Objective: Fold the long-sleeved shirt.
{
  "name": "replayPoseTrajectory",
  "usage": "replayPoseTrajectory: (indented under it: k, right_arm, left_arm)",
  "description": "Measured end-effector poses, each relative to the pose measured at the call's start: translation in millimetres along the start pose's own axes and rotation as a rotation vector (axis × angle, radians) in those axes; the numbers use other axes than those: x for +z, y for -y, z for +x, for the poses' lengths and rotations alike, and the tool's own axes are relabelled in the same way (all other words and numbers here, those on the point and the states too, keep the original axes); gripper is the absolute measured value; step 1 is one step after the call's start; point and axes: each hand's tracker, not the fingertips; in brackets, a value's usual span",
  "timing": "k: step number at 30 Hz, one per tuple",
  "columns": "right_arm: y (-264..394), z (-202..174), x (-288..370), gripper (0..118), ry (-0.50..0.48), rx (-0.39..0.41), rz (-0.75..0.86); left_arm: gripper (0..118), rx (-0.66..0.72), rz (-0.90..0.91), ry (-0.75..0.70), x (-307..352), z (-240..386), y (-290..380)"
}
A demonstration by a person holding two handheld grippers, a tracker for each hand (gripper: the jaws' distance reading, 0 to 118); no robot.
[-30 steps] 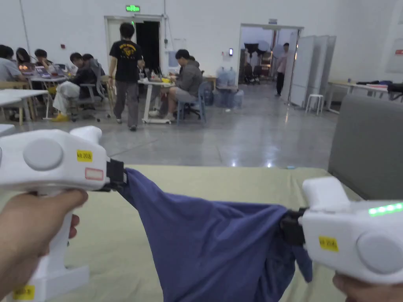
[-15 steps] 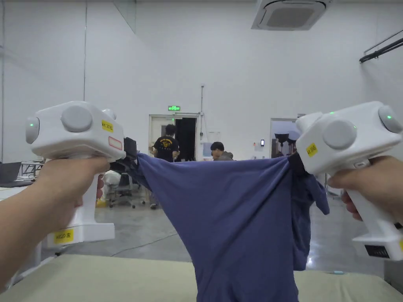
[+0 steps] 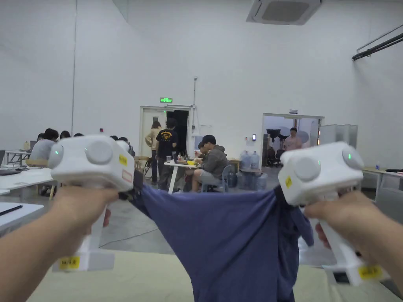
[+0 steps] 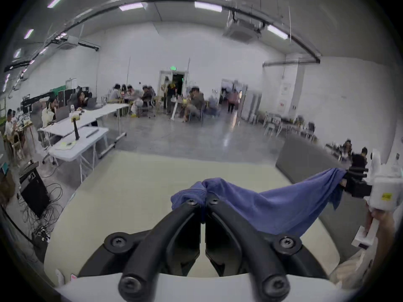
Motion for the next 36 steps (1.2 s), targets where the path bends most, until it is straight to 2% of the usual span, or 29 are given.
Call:
replayPoseTrajectory:
  k: [4, 8, 11, 16, 23, 25, 29, 36]
  right_arm:
    - [89, -24, -64, 7, -0.050, 0.000, -0.148]
    - [185, -53, -108, 7, -0.095, -0.046, -0.324]
    - [239, -70, -114, 7, -0.103, -0.007, -0.387]
    - [290, -79, -82, 7, -0.152, 0.071, -0.367]
    - [374, -98, 2, 7, -0.235, 0.112, -0.370]
    - [403, -109, 16, 7, -0.268, 0.138, -0.412]
    - [457, -129, 29, 7, -0.296, 0.188, -0.520]
    - [506, -160, 16, 7, -0.311, 0.256, -0.714]
  left_arm:
    - [0, 0.023, -0.154, -0.008, -65, -18, 86]
    - [0, 0.102, -0.321, 0.002, -112, -35, 178]
    - [0, 0.088, -0.422, 0.014, -122, -38, 227]
    - [0, 0.025, -0.424, 0.041, -90, -40, 263]
    - [0, -0.040, -0.461, 0.067, -7, -35, 344]
    - [0, -0.020, -0.513, 0.014, 6, -34, 375]
    - [0, 0.029, -0.626, 0.042, 28, -38, 442]
    - [0, 0.031, -0.763, 0.016, 36, -40, 522]
